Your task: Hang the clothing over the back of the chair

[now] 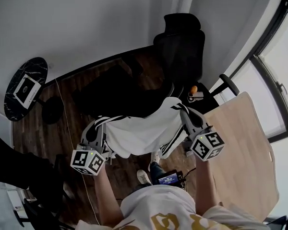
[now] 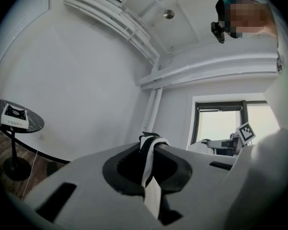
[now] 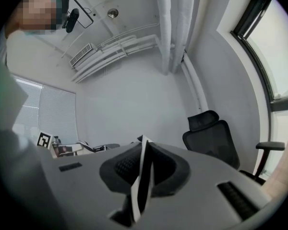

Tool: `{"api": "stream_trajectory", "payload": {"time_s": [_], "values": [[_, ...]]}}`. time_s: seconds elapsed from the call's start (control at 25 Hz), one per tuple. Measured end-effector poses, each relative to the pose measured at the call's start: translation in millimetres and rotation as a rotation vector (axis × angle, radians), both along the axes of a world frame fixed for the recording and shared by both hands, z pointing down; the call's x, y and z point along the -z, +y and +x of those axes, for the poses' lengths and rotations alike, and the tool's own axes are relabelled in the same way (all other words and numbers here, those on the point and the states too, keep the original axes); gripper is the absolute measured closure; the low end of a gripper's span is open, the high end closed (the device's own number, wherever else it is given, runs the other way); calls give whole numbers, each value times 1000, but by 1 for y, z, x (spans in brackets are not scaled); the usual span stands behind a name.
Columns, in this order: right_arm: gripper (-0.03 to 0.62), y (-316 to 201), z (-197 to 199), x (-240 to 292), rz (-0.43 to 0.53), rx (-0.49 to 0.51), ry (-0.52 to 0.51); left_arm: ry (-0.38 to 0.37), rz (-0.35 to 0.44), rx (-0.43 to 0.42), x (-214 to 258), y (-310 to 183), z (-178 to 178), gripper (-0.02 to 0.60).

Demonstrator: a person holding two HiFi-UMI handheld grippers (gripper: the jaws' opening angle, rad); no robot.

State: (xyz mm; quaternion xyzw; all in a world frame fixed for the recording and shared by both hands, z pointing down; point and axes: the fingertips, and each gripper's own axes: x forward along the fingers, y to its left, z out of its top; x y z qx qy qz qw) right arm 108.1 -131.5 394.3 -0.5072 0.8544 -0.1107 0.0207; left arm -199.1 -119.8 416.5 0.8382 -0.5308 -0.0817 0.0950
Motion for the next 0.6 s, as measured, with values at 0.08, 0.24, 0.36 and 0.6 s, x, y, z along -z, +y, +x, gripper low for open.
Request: {"api": "stream_trajectory", "payload": {"time_s": [0.08,0.24,0.36,0.6], "values": [[566,-2,-1,9,12,10,-10,14,22,1,11,0,-1,552],[566,-13,-3,31,51,12,-20,27,62,8,36,-7,-6,551],[566,-28,-4,43,69,7,-17,9,76,3,43,-20,-10,552],[566,-58,-6,56,92,3,-5,7,93,3,51,-41,-12,552]]}}
